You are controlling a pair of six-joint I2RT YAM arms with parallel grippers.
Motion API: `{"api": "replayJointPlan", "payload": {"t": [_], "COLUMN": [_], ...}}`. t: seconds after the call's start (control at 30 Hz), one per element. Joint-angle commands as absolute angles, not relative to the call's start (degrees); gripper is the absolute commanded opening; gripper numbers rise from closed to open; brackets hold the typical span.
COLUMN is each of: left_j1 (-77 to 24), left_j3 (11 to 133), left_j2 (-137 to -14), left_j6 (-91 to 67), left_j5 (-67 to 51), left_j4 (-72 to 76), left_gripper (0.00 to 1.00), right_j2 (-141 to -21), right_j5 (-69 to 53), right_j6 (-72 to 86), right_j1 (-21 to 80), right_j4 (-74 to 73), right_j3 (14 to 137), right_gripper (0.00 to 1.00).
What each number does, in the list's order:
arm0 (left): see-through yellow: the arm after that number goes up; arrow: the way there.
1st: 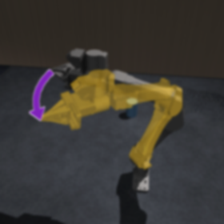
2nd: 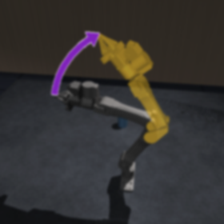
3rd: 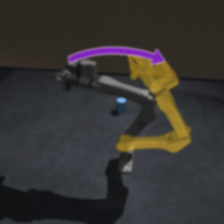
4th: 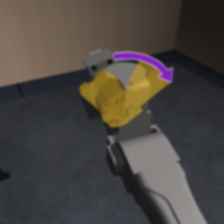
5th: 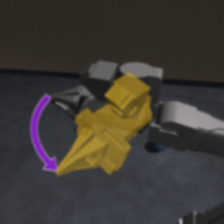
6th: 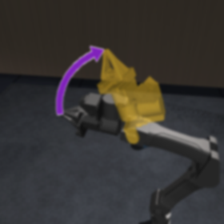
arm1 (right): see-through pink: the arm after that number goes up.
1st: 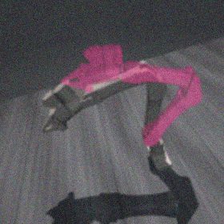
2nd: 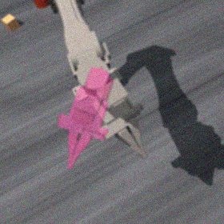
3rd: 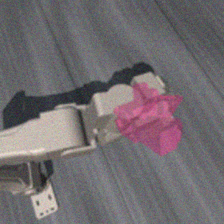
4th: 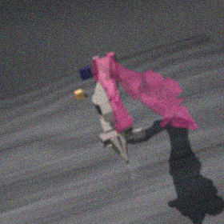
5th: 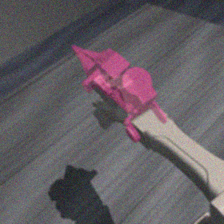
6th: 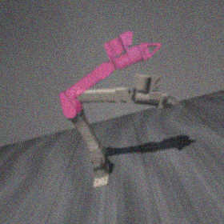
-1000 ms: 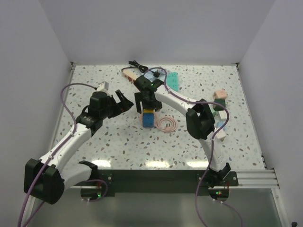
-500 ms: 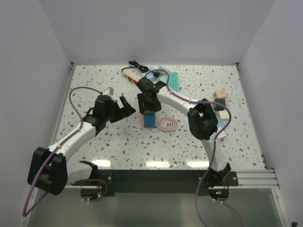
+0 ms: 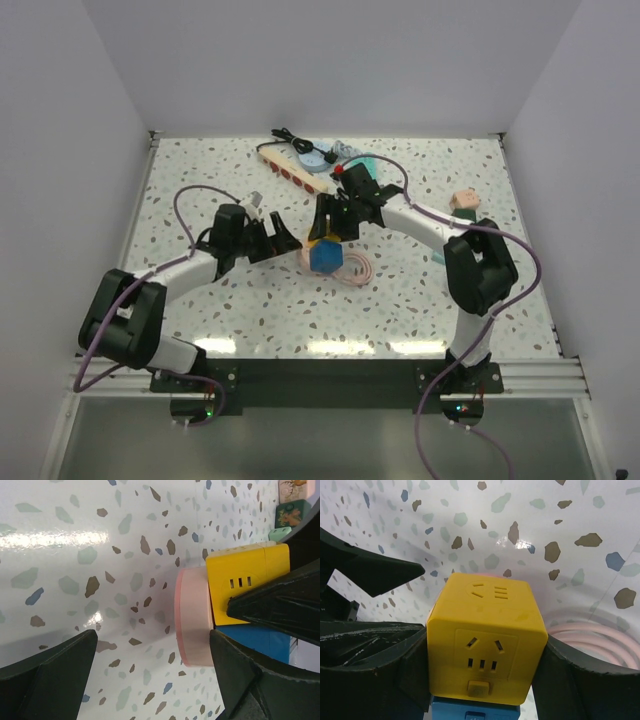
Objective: Pull the plug off the socket
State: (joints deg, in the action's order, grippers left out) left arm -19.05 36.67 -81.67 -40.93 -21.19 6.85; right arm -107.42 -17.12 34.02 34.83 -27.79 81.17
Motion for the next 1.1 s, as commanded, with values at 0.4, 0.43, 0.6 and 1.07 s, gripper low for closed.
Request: {"api": "replayJointPlan", "payload": {"t": [0.4, 0.43, 0.6, 1.07], "left_j1": [-23.4, -23.4, -23.4, -22.7], "left_j3": [36.7, 36.4, 35.7, 38.5], "left_j2": [-88.7, -89.2, -90.7, -95.2], "left_j6": [-41.4, -41.5, -41.5, -39.3], "left_j5": [-27.6, -27.8, -27.5, -24.4], "left_j4": [18.4, 18.5, 20.1, 14.9], "left_gripper": [0.76, 0.66, 0.44, 0.0], "right_j2": [-103.2, -103.2, -103.0, -106.4], "right_j5": [-27.9, -28.0, -29.3, -30.3], "right_j6": [41.7, 42.1, 43.8, 33.1], "right_j1": [34.0, 34.1, 34.0, 30.0], "right_j4": [-13.2, -13.0, -11.5, -31.5], "right_j3": [78.5, 78.6, 78.0, 89.4], "right_gripper": [0.0, 0.0, 0.0, 0.0]}}
